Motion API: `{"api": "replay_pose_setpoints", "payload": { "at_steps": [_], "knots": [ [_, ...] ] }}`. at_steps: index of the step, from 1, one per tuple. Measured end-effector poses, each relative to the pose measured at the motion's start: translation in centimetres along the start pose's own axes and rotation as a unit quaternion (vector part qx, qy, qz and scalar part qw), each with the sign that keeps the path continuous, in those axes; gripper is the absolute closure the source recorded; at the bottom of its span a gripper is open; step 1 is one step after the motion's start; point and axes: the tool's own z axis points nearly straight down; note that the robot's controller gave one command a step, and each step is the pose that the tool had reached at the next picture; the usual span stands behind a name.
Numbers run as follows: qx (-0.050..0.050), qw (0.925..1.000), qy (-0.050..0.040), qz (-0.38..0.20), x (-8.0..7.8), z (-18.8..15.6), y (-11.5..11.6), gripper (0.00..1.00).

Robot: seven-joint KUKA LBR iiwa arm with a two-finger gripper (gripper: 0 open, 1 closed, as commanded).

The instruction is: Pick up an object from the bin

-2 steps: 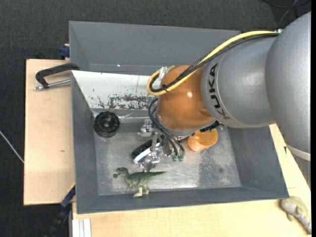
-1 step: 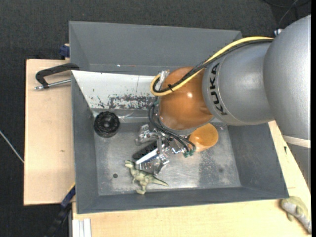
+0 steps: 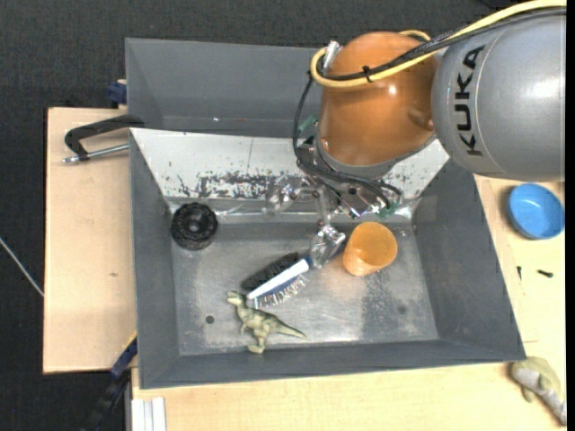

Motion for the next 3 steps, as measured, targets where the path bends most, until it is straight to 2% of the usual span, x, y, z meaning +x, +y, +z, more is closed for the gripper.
{"api": "replay_pose_setpoints", "payload": {
  "at_steps": [1, 2, 3],
  "knots": [
    [-0.003, 0.9995, 0.0035, -0.033, 3.7, 12.7, -1.0, 0.0],
    [-0.001, 0.9995, 0.001, -0.032, 3.5, 12.3, -1.2, 1.0],
    [0.006, 0.9951, -0.002, -0.098, 3.3, 12.4, 1.0, 1.0]
  ]
}}
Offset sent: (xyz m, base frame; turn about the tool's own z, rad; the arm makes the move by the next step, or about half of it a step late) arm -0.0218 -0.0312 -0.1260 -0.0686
